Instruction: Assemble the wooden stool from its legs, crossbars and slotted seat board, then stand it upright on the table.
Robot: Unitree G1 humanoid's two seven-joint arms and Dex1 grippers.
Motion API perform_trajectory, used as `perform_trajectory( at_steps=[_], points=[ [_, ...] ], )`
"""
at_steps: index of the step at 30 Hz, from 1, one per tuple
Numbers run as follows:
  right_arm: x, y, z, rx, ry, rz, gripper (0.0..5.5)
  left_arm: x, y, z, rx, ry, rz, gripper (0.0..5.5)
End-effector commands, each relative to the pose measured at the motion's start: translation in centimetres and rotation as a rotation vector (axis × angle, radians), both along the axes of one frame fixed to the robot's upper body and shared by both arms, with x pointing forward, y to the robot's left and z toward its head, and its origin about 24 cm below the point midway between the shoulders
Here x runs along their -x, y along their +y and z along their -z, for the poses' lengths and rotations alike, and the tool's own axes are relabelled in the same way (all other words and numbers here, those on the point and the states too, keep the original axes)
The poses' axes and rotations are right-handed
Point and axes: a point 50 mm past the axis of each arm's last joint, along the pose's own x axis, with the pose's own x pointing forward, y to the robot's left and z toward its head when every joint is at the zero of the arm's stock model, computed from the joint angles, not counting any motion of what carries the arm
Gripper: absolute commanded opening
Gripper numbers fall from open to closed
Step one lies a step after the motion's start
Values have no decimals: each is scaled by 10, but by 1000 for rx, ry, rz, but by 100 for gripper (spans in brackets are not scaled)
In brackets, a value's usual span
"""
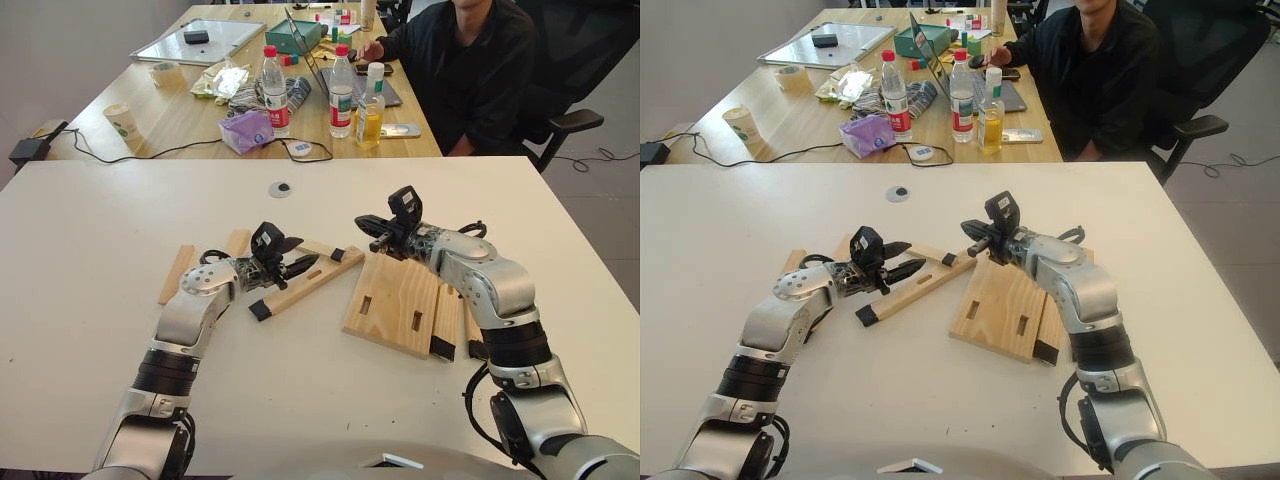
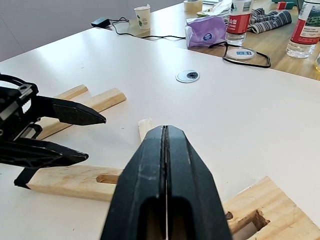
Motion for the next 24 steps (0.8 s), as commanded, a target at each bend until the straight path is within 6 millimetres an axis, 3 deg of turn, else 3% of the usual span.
perform_trajectory(
  at_steps=[1, 15, 20, 24],
  points=[
    [0, 5, -5, -8, -20, -9, 0, 2, 3, 0, -12, 6, -5, 255],
    [-2, -3, -4, 3, -16, 48, 0, -3, 11, 5, -73, 11, -42, 255],
    [-2, -10, -2, 19, -17, 82, 0, -21, 22, 5, 146, 274, -249, 255],
    [-2, -11, -1, 28, -17, 86, 0, -30, 19, 6, 377, 550, -364, 255]
  ],
)
